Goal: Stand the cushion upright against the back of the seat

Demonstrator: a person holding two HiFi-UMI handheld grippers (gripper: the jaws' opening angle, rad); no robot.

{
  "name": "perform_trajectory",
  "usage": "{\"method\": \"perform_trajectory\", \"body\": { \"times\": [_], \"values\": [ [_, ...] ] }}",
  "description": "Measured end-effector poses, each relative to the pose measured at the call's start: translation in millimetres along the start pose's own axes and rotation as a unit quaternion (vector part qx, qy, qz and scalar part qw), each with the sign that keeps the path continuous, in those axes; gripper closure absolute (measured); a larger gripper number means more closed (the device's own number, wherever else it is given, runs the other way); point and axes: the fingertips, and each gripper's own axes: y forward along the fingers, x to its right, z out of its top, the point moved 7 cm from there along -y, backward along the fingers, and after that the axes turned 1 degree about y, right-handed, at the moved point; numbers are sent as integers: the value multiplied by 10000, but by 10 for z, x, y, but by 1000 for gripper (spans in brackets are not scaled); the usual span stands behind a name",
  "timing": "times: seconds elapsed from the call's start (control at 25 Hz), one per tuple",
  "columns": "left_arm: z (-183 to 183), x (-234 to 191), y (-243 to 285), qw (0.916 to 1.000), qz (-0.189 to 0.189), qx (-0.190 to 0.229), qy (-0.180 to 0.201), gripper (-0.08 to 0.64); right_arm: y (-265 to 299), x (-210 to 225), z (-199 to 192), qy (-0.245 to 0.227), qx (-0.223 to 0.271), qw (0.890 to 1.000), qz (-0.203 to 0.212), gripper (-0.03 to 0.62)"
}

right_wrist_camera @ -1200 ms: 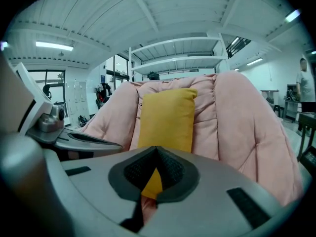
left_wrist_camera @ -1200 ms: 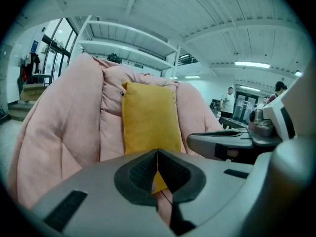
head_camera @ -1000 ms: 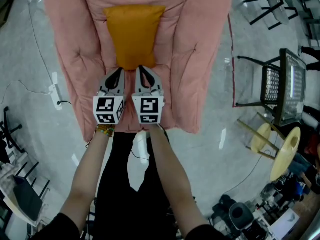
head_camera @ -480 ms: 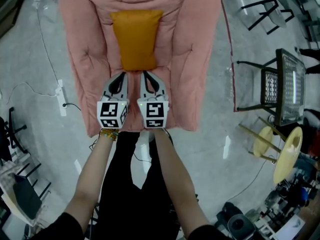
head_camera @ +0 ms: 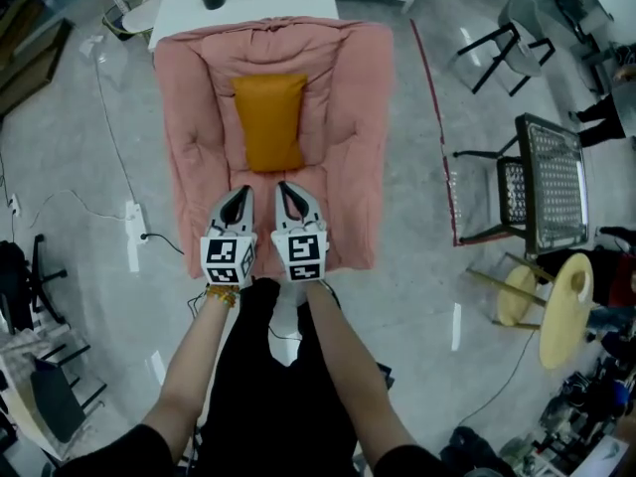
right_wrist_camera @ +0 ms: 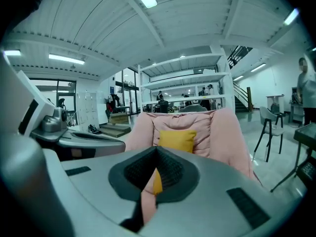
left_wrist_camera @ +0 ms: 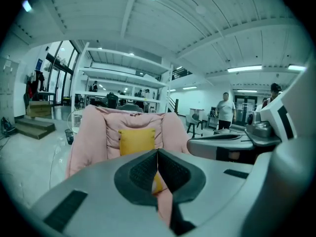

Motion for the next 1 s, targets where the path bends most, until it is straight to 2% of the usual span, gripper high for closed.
{"method": "perform_trajectory", "body": {
  "times": [0.48,0.76,1.0],
  "values": [
    [672,443,-880,9998,-103,178,82,548,-971,-203,658,-150,25,9998,96,577],
    [1103,639,-1250,9991,-153,369,166,548,-1373,-367,1096,-359,245,9988,217,577],
    [1401,893,-1494,9962,-380,618,486,548,-1687,-456,1352,-480,385,9972,413,577]
  ]
}}
